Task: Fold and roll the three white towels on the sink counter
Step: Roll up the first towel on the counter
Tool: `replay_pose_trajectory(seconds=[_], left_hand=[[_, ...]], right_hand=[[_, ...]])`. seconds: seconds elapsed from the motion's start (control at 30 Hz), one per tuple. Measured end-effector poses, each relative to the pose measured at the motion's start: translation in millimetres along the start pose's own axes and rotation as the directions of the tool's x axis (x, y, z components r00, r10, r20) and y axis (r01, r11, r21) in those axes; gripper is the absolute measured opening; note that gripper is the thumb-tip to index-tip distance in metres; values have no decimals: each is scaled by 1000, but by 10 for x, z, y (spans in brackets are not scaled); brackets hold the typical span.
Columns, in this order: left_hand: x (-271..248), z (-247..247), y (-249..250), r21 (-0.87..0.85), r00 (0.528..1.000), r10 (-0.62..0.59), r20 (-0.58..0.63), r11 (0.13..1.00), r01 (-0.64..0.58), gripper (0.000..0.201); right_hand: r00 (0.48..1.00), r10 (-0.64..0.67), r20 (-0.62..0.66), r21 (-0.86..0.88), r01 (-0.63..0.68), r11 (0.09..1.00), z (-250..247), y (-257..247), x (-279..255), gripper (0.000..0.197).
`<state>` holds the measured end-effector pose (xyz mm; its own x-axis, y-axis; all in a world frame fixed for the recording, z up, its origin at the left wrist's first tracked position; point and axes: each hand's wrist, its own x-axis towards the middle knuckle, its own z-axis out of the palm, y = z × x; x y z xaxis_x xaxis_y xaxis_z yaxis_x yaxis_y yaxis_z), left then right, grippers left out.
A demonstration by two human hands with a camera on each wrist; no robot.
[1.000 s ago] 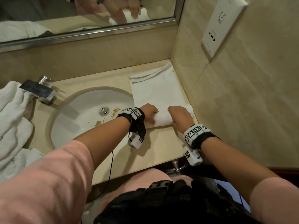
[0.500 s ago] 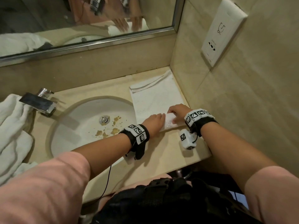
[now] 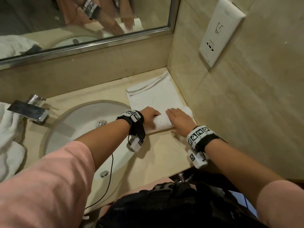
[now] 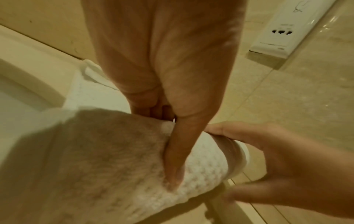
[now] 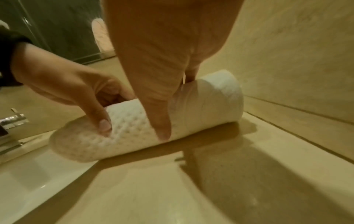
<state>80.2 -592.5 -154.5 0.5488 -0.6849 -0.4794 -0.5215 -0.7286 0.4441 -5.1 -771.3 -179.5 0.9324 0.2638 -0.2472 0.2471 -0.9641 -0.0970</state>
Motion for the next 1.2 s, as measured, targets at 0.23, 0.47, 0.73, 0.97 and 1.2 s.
replay_pose_trajectory(seconds=[0.23, 0.47, 0.73, 0.97, 1.2], left_hand=[[-64, 232, 104, 195, 993, -25, -114, 980, 47, 40], [-103, 492, 116, 340, 945, -17, -327, 931, 134, 55], [68, 186, -55, 133, 970, -61, -233, 987, 94, 37], [211, -155, -241, -51, 990, -102, -101, 994, 97, 50], [112, 219, -76, 57, 951, -149, -272, 984, 170, 46]], right_hand=[[995, 93, 45, 20, -94, 995, -203, -38, 261, 25], [966, 91, 242, -23, -88, 996, -445, 37, 555, 21], [992, 112, 63, 84, -117, 990, -283, 62, 360, 46], [991, 96, -93, 32, -94, 995, -133, 3, 308, 64], [992, 125, 6, -50, -125, 991, -295, 27, 506, 46]])
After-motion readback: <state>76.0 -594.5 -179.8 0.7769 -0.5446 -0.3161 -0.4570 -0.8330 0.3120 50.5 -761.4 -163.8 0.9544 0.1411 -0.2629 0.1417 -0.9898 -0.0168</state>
